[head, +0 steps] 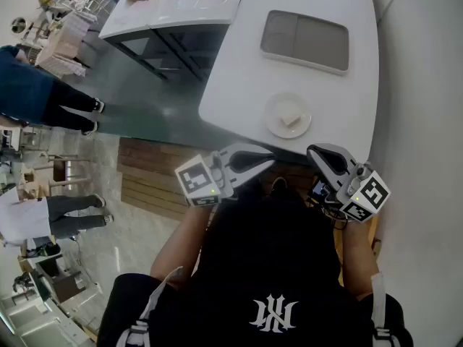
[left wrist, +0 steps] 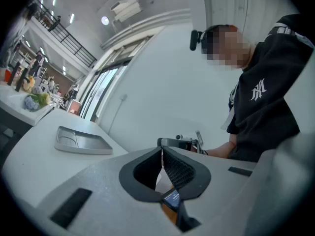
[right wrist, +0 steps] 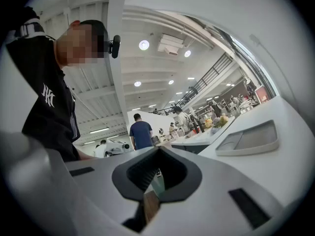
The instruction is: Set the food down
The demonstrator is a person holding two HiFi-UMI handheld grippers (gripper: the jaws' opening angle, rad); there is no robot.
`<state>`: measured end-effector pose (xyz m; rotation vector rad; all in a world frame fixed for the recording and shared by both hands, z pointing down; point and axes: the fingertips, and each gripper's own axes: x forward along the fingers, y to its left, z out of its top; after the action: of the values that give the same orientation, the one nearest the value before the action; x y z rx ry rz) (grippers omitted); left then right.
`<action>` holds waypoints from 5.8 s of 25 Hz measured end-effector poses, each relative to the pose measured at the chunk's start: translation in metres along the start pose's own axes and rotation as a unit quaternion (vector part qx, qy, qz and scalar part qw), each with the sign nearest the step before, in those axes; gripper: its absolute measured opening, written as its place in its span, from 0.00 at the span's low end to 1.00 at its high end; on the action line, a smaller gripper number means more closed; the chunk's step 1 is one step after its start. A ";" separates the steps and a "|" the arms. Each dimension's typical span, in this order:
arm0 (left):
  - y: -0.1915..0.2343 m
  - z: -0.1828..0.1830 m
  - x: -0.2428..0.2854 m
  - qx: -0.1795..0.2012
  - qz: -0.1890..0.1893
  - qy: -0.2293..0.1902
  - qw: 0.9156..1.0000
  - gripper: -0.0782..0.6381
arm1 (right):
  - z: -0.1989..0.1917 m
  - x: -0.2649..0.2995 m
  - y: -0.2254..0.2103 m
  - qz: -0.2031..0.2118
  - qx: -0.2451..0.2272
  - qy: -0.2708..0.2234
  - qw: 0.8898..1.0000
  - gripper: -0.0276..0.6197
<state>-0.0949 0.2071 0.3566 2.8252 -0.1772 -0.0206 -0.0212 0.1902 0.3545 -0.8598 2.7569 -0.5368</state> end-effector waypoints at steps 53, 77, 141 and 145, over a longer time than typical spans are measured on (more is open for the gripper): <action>0.217 -0.125 0.026 -0.361 0.207 0.314 0.854 0.35 | -0.111 0.028 -0.225 -0.096 0.330 0.368 0.864 0.29; 0.231 -0.131 0.016 -0.319 0.231 0.335 0.856 0.18 | -0.123 0.041 -0.233 -0.128 0.342 0.367 0.855 0.09; 0.450 -0.034 0.214 -0.055 0.201 0.457 0.865 0.17 | 0.007 0.043 -0.469 -0.312 0.276 0.302 0.857 0.10; 0.454 -0.034 0.213 -0.006 0.219 0.468 0.856 0.17 | 0.007 0.045 -0.471 -0.328 0.208 0.329 0.861 0.13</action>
<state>0.0629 -0.2376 0.5286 2.3689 -0.5578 1.3909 0.1827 -0.1982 0.5317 -1.7464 2.5848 -1.7610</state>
